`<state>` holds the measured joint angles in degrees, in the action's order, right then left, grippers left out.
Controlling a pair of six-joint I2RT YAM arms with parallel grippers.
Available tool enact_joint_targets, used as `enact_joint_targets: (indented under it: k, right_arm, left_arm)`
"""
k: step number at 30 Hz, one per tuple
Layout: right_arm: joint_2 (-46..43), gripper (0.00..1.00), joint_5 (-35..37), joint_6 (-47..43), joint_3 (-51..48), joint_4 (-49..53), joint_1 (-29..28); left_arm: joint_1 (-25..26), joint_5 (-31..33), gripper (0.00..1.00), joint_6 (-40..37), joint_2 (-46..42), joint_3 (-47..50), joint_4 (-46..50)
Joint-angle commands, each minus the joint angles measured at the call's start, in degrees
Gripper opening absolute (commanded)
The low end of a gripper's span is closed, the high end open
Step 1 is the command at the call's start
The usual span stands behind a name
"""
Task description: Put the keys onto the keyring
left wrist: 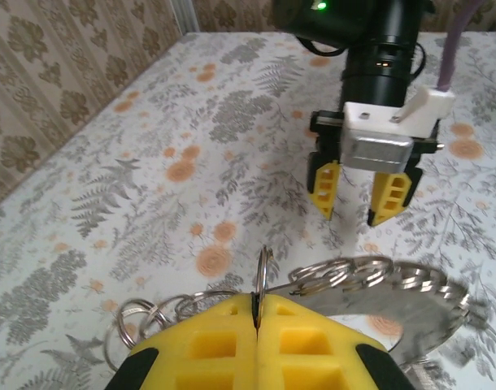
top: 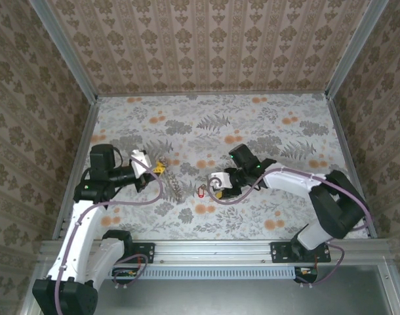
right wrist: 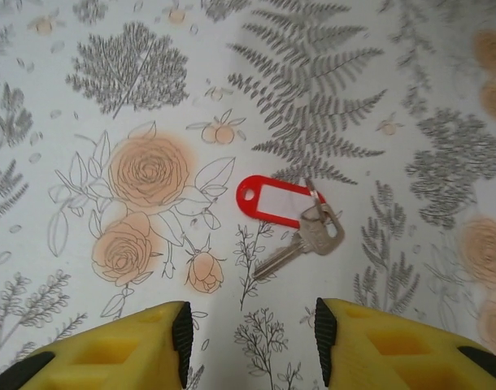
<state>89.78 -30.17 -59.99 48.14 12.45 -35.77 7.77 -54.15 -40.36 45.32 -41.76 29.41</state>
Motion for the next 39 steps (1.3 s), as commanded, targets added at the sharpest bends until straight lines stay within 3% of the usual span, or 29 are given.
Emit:
enact_joint_targets:
  k: [1,10,19,28,39]
  right_arm:
    - [4.36,0.48,0.24,-7.13,3.68,2.89,-0.7]
    - [12.52,0.4,0.35,-7.42,9.07,1.3,-1.28]
    - [14.6,0.42,-1.73,-7.65,12.27,5.03,-1.76]
    - [17.13,0.4,0.58,-6.57,15.44,6.42,-3.53]
    - [19.84,0.25,4.57,-4.1,17.98,5.23,-5.37]
  left_arm:
    - [-0.48,-3.01,0.0,-3.35,-1.2,1.12,1.95]
    - [-0.54,-2.89,0.0,-5.77,-3.02,2.56,1.74]
    - [-0.52,-1.33,0.0,-7.09,-4.54,3.43,3.99]
    - [-0.48,-0.82,0.0,-6.33,-4.63,5.46,1.73]
    - [-0.53,-0.71,0.0,-4.61,-5.42,7.37,-0.58]
